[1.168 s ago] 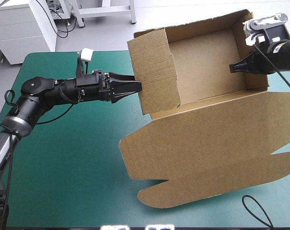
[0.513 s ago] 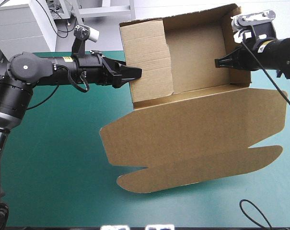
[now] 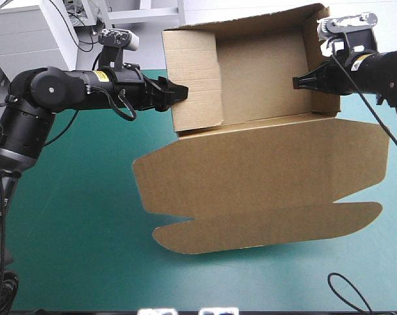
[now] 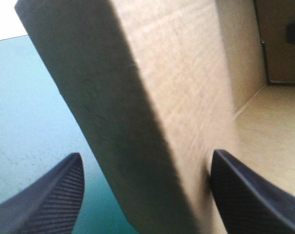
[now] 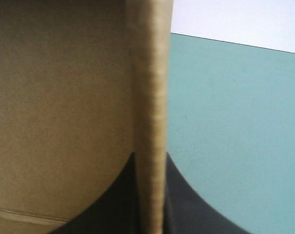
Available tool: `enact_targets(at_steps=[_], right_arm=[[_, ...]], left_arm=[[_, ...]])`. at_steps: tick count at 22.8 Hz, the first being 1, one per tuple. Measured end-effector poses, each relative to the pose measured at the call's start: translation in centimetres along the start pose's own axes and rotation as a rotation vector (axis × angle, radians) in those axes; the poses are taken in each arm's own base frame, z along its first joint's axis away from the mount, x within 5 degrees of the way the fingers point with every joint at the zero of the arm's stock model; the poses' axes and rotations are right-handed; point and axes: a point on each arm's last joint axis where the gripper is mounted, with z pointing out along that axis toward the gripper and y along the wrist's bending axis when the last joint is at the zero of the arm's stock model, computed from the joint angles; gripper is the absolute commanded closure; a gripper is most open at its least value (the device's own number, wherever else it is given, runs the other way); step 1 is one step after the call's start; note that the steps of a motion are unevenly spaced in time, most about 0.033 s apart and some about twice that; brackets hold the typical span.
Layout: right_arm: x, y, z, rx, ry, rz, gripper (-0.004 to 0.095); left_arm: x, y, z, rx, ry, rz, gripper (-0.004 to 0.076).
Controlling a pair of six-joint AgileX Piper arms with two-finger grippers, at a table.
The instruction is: Fold the box
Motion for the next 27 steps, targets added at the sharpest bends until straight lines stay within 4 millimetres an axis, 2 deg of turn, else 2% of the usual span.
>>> enact_targets(at_steps=[4, 8, 13, 14, 16, 17, 20, 27], right_arm=[[0.0, 0.4, 0.1, -0.036, -0.002, 0.019, 0.0923], [0.0, 0.4, 0.5, -0.044, 0.006, 0.034, 0.0923], [0.1, 0.6, 2.7, -0.083, 0.047, 0.066, 0.0923], [0.1, 1.0, 3.3, -0.092, 0.057, 0.056, 0.0923], [0.1, 1.7, 3.8, -0.085, 0.067, 0.029, 0.0923], [0.1, 1.8, 3.9, -0.080, 0.067, 0.022, 0.0923], [0.2, 2.0, 4.3, -0.057, 0.078, 0.006, 0.0923], [0.4, 2.2, 4.4, -0.060, 0.107, 0.038, 0.0923]], left_arm=[[-0.3, -1.1, 1.3, -0.122, 0.031, 0.073, 0.0216], [-0.7, -1.6, 1.8, -0.245, 0.062, 0.136, 0.0216], [-1.2, -2.7, 2.4, -0.398, 0.086, 0.233, 0.0227], [-1.1, -2.6, 3.2, -0.427, 0.104, 0.241, 0.0239], [-0.7, -2.3, 4.5, -0.448, 0.139, 0.227, 0.0342], [-0.6, -2.1, 4.8, -0.454, 0.149, 0.222, 0.0490], [-0.4, -1.7, 5.5, -0.485, 0.169, 0.213, 0.0712], [-0.8, -1.3, 5.4, -0.509, 0.112, 0.131, 0.0725]])
